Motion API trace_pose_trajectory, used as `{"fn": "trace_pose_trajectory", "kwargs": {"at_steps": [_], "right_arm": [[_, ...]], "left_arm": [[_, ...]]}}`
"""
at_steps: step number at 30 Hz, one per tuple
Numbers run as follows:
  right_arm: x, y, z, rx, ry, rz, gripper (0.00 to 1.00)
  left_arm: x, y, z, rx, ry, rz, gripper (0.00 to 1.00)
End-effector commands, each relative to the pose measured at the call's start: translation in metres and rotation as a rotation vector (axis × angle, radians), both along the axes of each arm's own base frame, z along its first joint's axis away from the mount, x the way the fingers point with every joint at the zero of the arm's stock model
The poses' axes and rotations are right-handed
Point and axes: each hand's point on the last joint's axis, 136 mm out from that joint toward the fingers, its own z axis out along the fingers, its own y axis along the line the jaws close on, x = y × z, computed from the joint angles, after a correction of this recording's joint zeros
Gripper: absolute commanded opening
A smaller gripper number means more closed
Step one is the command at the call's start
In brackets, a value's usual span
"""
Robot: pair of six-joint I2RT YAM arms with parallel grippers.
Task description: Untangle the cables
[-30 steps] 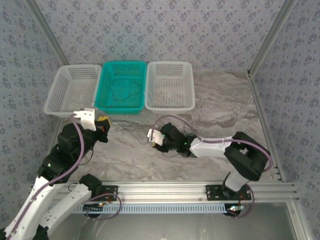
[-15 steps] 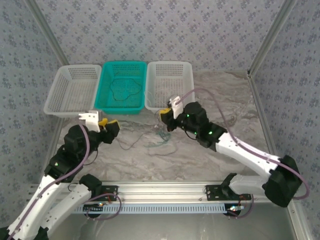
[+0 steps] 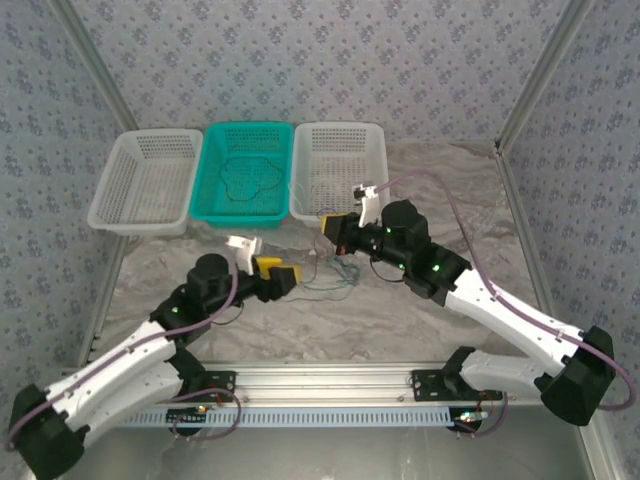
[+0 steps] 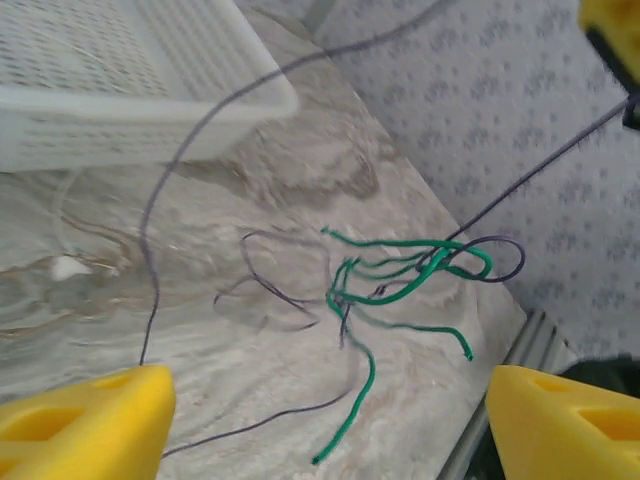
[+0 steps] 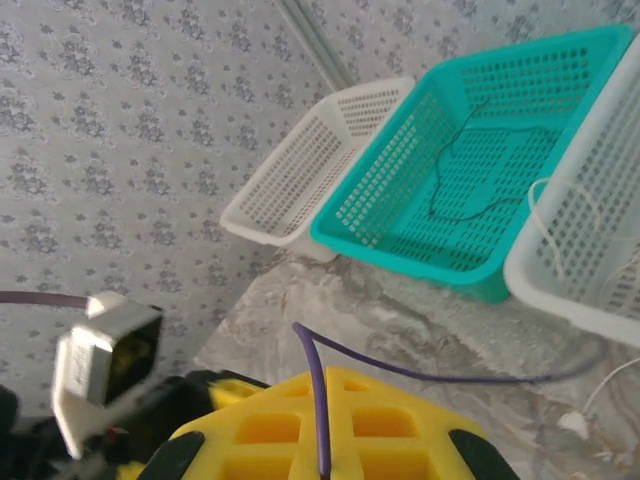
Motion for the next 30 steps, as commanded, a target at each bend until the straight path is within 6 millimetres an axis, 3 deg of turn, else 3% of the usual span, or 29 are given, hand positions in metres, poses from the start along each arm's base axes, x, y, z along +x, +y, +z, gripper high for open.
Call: {"fn": "trace_pose_trajectory", "kwargs": {"at_steps": [1,6,7,8,10,11,15,18,21,26,30], "right_arm": [[-0.008,0.008,0.031,0.091,0.003,0.034,0.00],[-0.015,0.005,0.042,0.123,-0.001,0.045,0.00],[-0.017,0.004,0.044,0.134,0.000,0.050,0.00],[-0.018,0.003,0.047,0.144,-0.001,0.050,0.00],[-0.019,0.000,0.050,0.151,-0.004,0.042,0.00],[-0.019,-0.003,0.052,0.154,-0.005,0.031,0.00],[-0.016,-0.018,0.054,0.155,-0.010,-0.032,0.00],[-0.009,-0.036,0.053,0.158,-0.016,-0.110,0.00],[0.002,-0.069,0.051,0.159,-0.011,-0.233,0.00],[0.022,-0.163,0.019,0.132,0.126,-0.576,0.00],[0.015,-0.214,0.009,0.172,0.153,-0.713,0.00]], "left_arm": [[0.000,-0.029,0.040,-0.047,-0.114,-0.073,0.86],[-0.003,-0.063,0.031,0.037,-0.178,-0.179,0.87],[-0.002,-0.068,0.029,0.050,-0.191,-0.190,0.83],[0.001,-0.069,0.025,0.063,-0.193,-0.179,0.73],[0.008,-0.069,0.018,0.083,-0.182,-0.141,0.36],[0.009,-0.068,0.016,0.086,-0.183,-0.125,0.22],[0.012,-0.057,0.011,0.099,-0.188,-0.068,0.00],[0.016,-0.041,0.003,0.146,-0.171,-0.001,0.00],[0.017,-0.021,-0.011,0.204,-0.148,0.069,0.00],[0.025,0.034,-0.034,0.284,-0.072,0.297,0.00],[0.023,0.064,-0.038,0.260,-0.051,0.379,0.00]]}}
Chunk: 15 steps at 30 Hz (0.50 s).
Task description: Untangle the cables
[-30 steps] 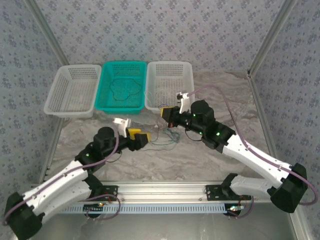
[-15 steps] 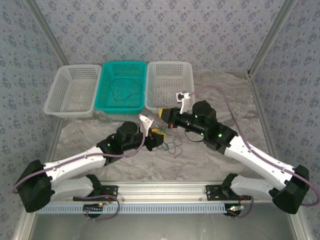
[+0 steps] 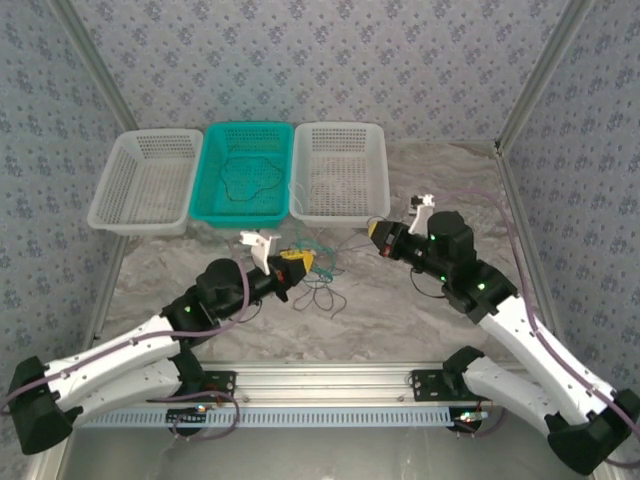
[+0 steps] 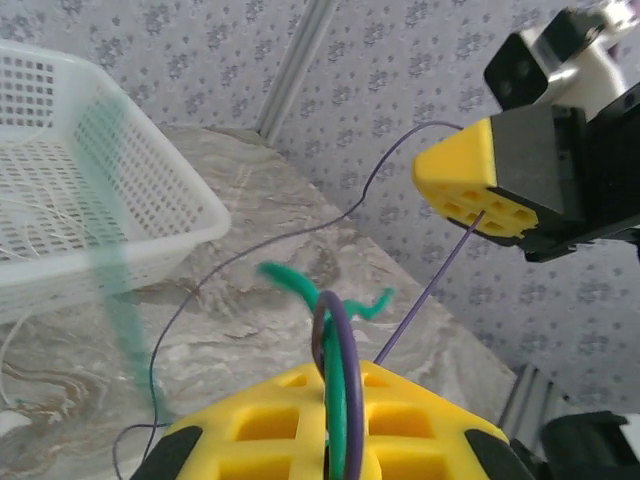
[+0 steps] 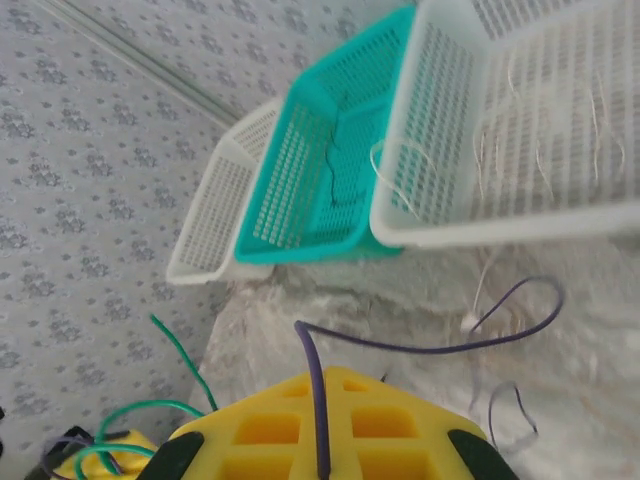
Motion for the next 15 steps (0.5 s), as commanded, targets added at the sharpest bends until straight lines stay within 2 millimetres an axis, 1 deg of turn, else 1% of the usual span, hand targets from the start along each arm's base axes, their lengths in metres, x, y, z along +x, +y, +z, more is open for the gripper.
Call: {"fn": "trace_pose_trajectory", "kwargs": {"at_steps": [1,5,8,11,13,15], "right_arm": [[0.016,-0.111,0.027,0.007,-0.080,-0.473,0.00],[0.009,-0.144,0.010,-0.030,-0.016,-0.587,0.00],[0.005,-0.166,-0.006,-0.044,0.045,-0.679,0.00],[0.002,-0.185,-0.018,-0.034,0.091,-0.760,0.00],[0.000,-0.198,-0.021,-0.032,0.108,-0.813,0.00],[-0.008,-0.215,-0.023,-0.039,0.130,-0.889,0.00]], "left_arm": [[0.026,0.087,-0.097,0.272,0.184,0.372,0.00],[0.024,0.116,-0.095,0.247,0.184,0.439,0.00],[0.021,0.136,-0.088,0.243,0.169,0.488,0.00],[0.017,0.153,-0.082,0.245,0.154,0.529,0.00],[0.015,0.164,-0.082,0.254,0.155,0.564,0.00],[0.013,0.183,-0.088,0.293,0.182,0.640,0.00]]}}
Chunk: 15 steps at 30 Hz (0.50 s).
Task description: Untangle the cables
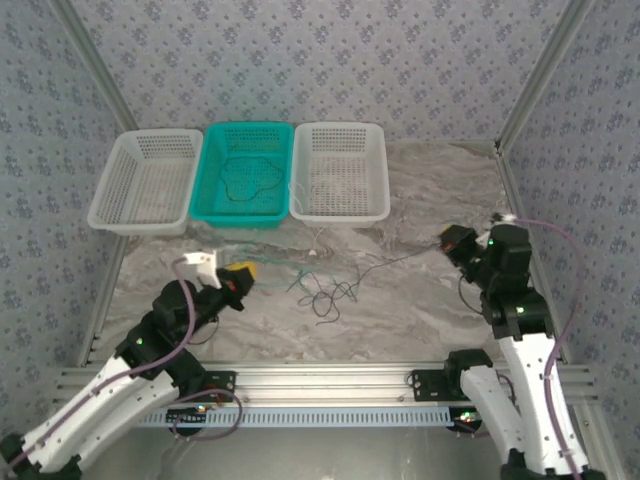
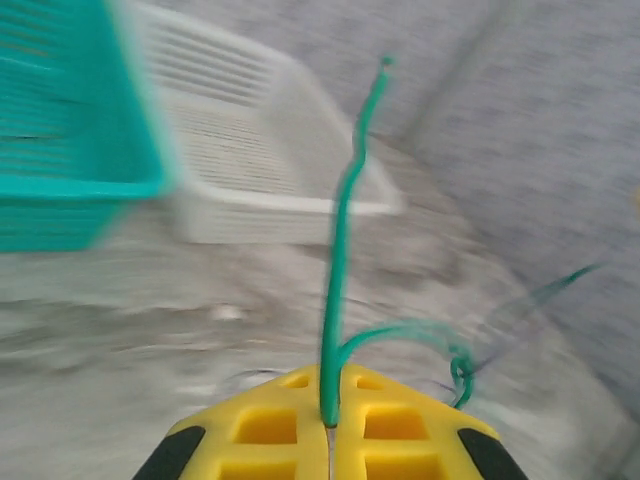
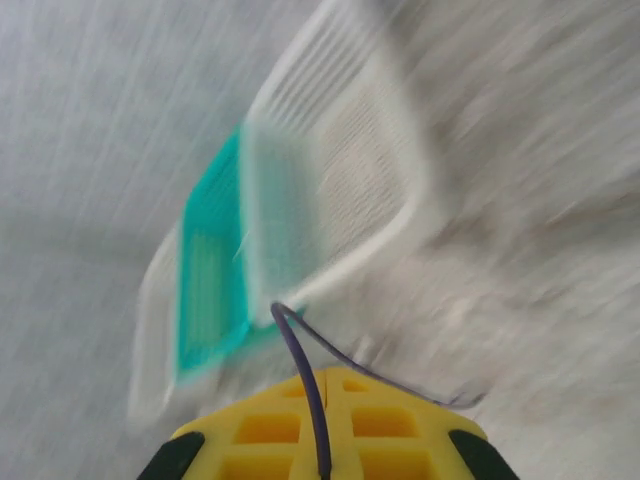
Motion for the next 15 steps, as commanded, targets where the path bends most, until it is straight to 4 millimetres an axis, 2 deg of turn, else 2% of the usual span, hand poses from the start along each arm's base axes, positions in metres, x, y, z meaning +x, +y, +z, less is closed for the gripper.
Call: {"fn": "trace_pose_trajectory", "kwargs": {"at_steps": [1,3,6,7,11,15], "right_arm": [[-0.016,-0.067,0.001,-0.089,0.025,-0.335,0.00],[-0.022,-0.081,0.006,-0.085,0.011,-0.402,0.00],[-0.012,-0.079,0.019,-0.053,-0.049,-0.370,0.00],[-0.009,-0.076,0.017,-0.041,-0.041,-0.353,0.00],[0.007,-0.054,0.019,-0.002,-0.066,-0.214,0.00],[0.020,-0.013,0.046,0.016,-0.169,0.036,0.00]], "left_arm": [[0.004,0.070,-0.046,0.224,0.126,0.312,0.00],[0.003,0.086,-0.052,0.265,0.154,0.379,0.00],[0.006,0.084,-0.053,0.252,0.152,0.375,0.00],[0.008,0.083,-0.054,0.245,0.152,0.376,0.00],[0.017,0.071,-0.060,0.224,0.177,0.343,0.00],[0.025,0.034,-0.068,0.169,0.192,0.184,0.00]]}}
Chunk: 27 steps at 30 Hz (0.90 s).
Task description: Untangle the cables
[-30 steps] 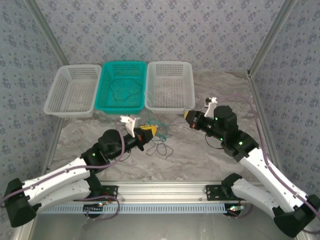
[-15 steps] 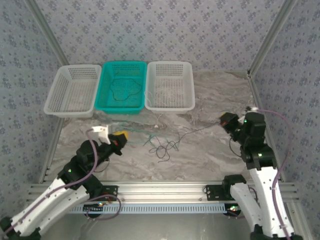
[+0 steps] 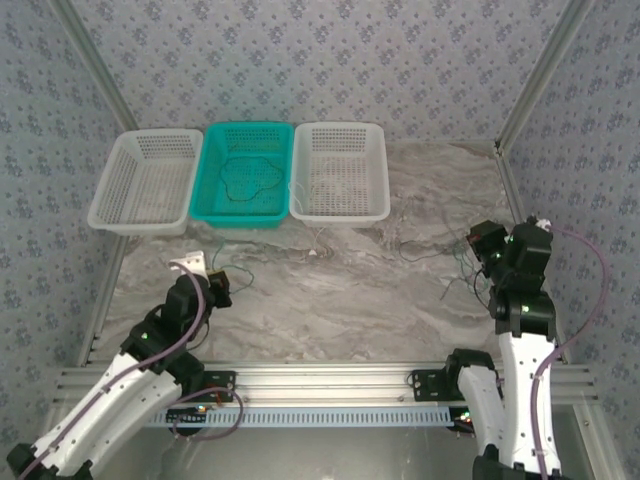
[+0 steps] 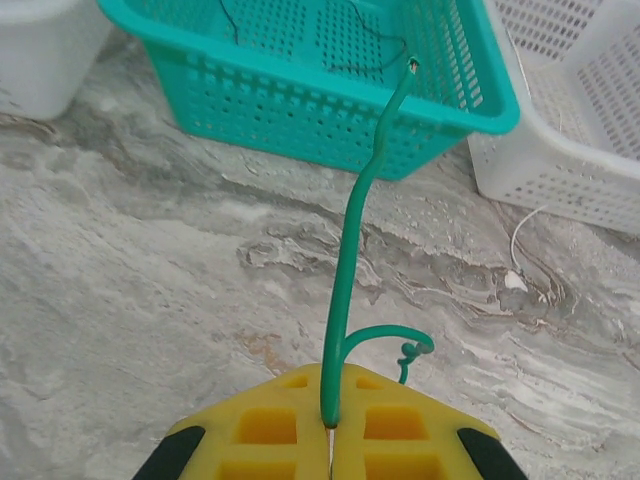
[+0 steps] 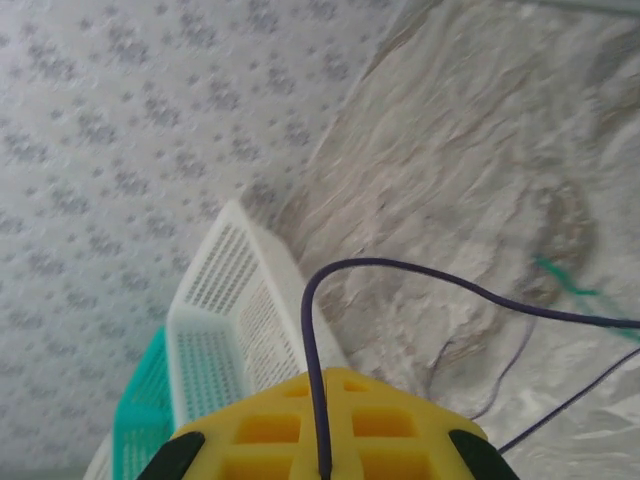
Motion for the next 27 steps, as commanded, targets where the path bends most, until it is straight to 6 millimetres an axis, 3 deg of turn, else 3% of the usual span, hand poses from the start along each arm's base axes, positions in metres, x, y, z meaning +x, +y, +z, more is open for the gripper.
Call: {"fn": "trace_pose_trajectory", "kwargs": {"at_steps": [1,6,11,17,21,27], "right_arm": [[0.010,0.043,0.045,-0.001,-0.157,0.259,0.00],[0.008,0.097,0.080,-0.027,-0.229,0.520,0.00],[-0.012,0.151,0.119,-0.107,-0.336,0.725,0.00],[-0.030,0.202,0.157,-0.200,-0.450,0.898,0.00],[-0.030,0.236,0.150,-0.243,-0.446,0.993,0.00],[-0.031,0.280,0.136,-0.258,-0.434,1.073,0.00]], "left_arm": [[0.007,-0.037,0.004,-0.102,-0.017,-0.147,0.02],[0.009,-0.083,0.014,-0.216,-0.039,-0.346,0.40],[0.004,-0.112,0.036,-0.236,-0.100,-0.487,0.65],[-0.015,-0.140,0.075,-0.203,-0.227,-0.676,0.75],[-0.036,-0.159,0.104,-0.197,-0.318,-0.824,0.79],[-0.051,-0.187,0.122,-0.140,-0.399,-0.951,0.91]]}}
